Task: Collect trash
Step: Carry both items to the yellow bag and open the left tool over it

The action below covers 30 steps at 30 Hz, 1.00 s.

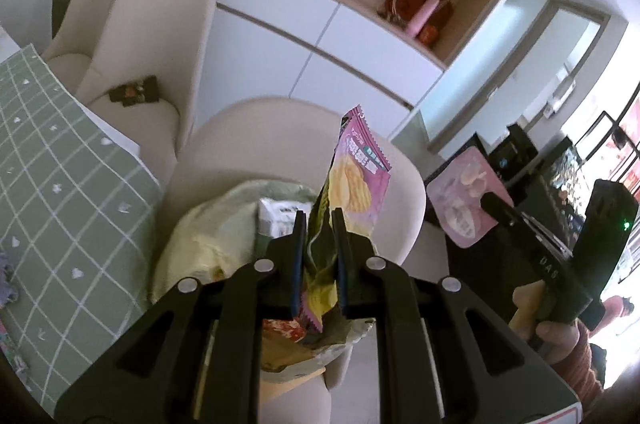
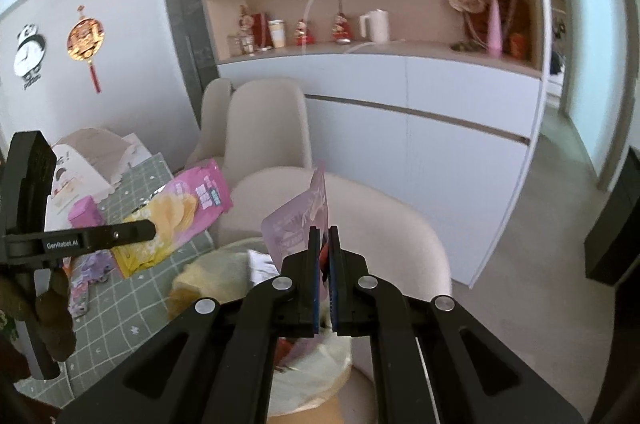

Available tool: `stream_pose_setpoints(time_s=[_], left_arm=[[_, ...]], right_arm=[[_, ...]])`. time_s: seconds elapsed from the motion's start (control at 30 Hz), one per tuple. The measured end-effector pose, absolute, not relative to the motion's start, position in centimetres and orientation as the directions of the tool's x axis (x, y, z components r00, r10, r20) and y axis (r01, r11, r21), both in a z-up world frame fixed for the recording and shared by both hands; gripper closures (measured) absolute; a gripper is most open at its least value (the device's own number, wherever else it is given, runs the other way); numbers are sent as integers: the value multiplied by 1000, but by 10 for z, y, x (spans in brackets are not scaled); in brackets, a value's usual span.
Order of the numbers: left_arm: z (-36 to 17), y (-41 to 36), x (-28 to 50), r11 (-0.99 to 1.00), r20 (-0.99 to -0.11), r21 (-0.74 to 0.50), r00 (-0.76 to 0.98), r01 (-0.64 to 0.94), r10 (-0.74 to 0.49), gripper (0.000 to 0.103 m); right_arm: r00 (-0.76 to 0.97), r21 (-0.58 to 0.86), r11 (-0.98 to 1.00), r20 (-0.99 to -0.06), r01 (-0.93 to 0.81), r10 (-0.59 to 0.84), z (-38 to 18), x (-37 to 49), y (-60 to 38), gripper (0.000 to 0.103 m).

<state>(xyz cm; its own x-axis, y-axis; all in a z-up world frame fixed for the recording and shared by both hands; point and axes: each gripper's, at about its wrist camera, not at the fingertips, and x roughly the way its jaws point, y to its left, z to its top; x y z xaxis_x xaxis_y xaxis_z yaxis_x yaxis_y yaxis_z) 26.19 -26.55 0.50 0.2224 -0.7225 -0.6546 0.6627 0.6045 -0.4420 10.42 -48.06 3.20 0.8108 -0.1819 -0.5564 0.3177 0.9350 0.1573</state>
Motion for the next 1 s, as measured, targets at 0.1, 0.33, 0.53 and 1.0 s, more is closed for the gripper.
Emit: stream_pose_setpoints(time_s=[0.1,0.33,0.53,1.0], left_arm=[[-12,-287,260,600,-693,-449,166,662,-702,92],[-50,-312,257,650,-768,-404,148,643,-624,92],[-50,-310,251,656,-781,-357,172,665,-600,85],[-31,-253,259,722,-763,-348,266,598,-589,69]], right_arm=[[803,175,927,-567,332,-181,23,97,-493,97],[795,195,925,-586,325,-155,8,95,-508,97],[795,229,926,-596,301,-111,0,109,-507,97],[771,262,945,-637,198,15,-22,154,-465,97]])
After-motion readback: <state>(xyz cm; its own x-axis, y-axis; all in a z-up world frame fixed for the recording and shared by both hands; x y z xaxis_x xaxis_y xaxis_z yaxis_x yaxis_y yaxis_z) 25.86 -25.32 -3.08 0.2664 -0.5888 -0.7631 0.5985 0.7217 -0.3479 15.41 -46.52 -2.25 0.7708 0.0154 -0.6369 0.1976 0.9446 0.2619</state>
